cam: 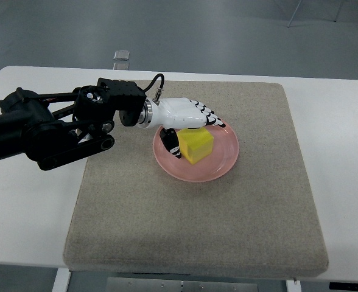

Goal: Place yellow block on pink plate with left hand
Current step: 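Open the left hand fingers to release the cube on the plate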

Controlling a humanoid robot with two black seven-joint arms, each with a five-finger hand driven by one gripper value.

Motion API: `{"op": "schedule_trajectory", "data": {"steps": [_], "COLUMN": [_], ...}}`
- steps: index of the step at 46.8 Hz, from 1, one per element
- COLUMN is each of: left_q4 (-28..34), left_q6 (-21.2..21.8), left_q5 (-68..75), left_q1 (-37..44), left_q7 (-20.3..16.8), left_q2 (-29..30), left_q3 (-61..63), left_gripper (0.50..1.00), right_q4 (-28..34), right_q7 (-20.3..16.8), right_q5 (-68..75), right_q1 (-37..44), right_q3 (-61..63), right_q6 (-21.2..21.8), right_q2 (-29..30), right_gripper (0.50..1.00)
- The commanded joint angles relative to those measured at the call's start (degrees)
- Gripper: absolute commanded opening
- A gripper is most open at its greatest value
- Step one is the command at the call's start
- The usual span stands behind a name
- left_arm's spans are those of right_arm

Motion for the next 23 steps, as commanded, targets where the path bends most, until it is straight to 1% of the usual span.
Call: {"op": "schedule_trajectory", "data": {"steps": [1, 8, 18, 23], "left_q4": [-0.1, -0.4, 0.3, 2.1], "left_q6": [0.1, 0.2, 0.1, 0.1], "left_q5": [-0.6, -8.5, -33.9, -46.2], "left_q1": [0.1, 0.1, 0.1, 0.1], "left_q7": [0.0, 0.0, 0.0, 0.0], "left_q2": [0.9, 4.3, 10.0, 12.8], "left_q3": [-1.1, -2.1, -5.6, -5.8], "left_gripper": [0.994, 0.994, 0.994, 0.994], "right_q4": [0.0, 0.0, 0.0, 0.0], "right_q7": [0.0, 0.0, 0.0, 0.0], "right_q5": [0.0, 0.0, 0.0, 0.0], "right_q1": [0.0, 0.0, 0.0, 0.0], "right_q3": [0.0, 0.0, 0.0, 0.0], "right_q6": [0.0, 0.0, 0.0, 0.0], "right_q2": [0.0, 0.0, 0.0, 0.0], "right_gripper": [0.924, 0.924, 0.924, 0.924]}}
